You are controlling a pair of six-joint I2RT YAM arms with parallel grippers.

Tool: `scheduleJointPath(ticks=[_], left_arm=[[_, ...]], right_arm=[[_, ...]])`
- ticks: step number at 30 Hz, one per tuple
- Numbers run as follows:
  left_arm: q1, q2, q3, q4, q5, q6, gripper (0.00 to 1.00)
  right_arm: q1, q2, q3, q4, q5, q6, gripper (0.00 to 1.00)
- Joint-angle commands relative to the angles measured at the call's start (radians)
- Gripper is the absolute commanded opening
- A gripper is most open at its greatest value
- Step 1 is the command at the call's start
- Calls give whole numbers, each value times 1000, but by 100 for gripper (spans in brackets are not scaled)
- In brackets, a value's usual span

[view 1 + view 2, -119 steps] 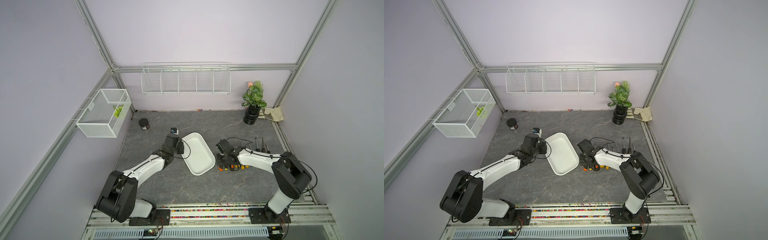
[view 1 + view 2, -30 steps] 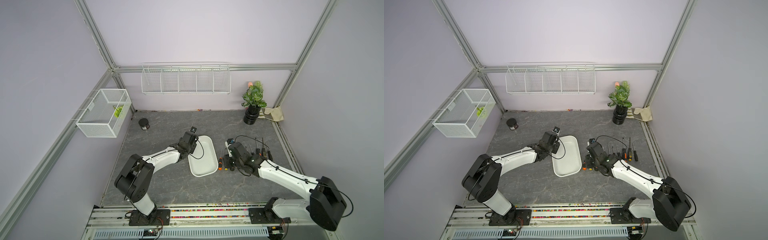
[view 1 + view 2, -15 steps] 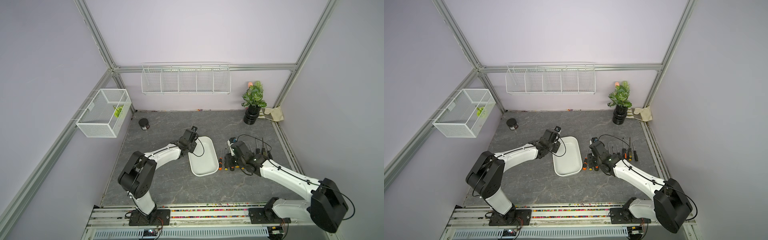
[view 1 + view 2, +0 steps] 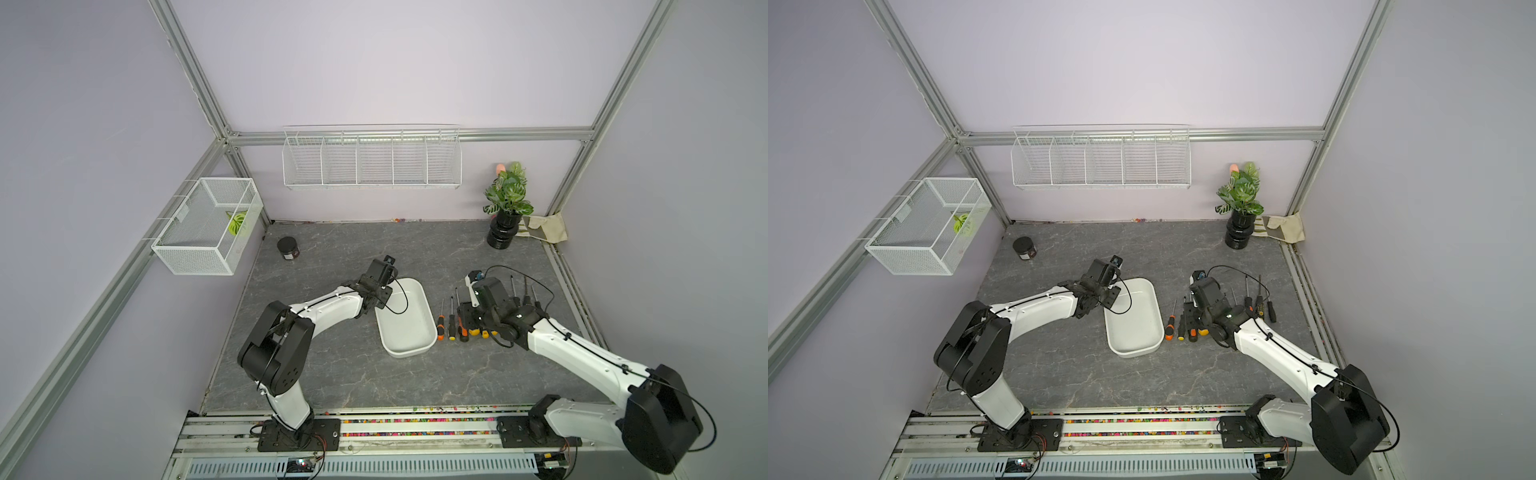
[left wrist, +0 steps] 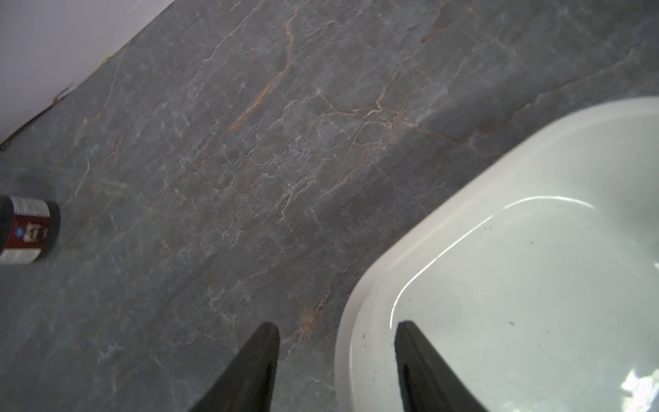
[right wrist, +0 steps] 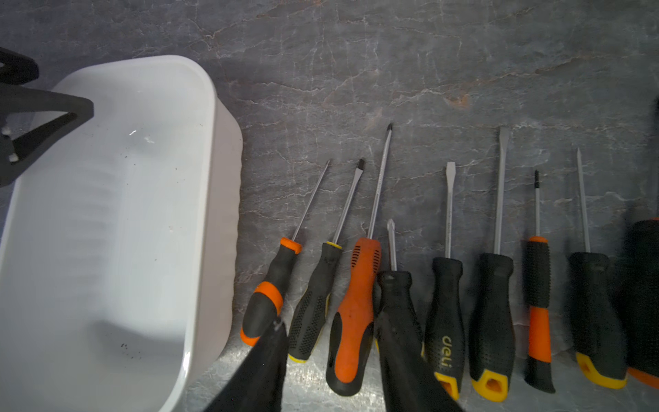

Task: Take out the screwdriver from the storage box
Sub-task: Place the storage box at the center of the board, then reset both arms

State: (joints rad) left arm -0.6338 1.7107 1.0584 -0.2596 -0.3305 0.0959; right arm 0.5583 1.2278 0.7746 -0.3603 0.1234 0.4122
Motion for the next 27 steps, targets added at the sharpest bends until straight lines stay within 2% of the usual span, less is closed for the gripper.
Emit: scheduleJointPath(ticks=[1, 2, 3, 4, 5, 9, 13, 17, 22, 24, 27], left_arm=[[5, -83, 21, -8, -21, -27, 73], [5, -112, 14, -5, -20, -45, 79], [4, -148, 4, -3, -22, -70, 86], [5, -186, -6, -1, -37, -103, 95], [5, -218, -17, -3, -51, -138, 99], [48, -343, -77, -12, -75, -311, 100], [165, -446, -136, -43, -73, -472, 100], [258, -526, -199, -53, -65, -557, 100], [271, -588, -286, 11, -188, -615, 100], [271, -584, -296, 22, -237, -625, 100], [271, -556, -296, 25, -309, -607, 100]], right_arm=[[-20, -28, 24, -34, 25, -38, 54], [-26, -32, 27, -38, 36, -44, 57], [-34, -34, 29, -42, 48, -50, 65], [-45, -38, 31, -38, 60, -57, 86], [-54, -38, 31, -32, 72, -64, 98], [-105, -20, 37, 9, 113, -110, 99], [-197, -5, 31, 86, 110, -153, 99], [-343, 0, -3, 202, 27, -165, 99], [-481, -53, -155, 513, -92, -236, 99], [-517, -57, -240, 674, -165, -278, 99], [-541, -20, -329, 874, -185, -309, 99]])
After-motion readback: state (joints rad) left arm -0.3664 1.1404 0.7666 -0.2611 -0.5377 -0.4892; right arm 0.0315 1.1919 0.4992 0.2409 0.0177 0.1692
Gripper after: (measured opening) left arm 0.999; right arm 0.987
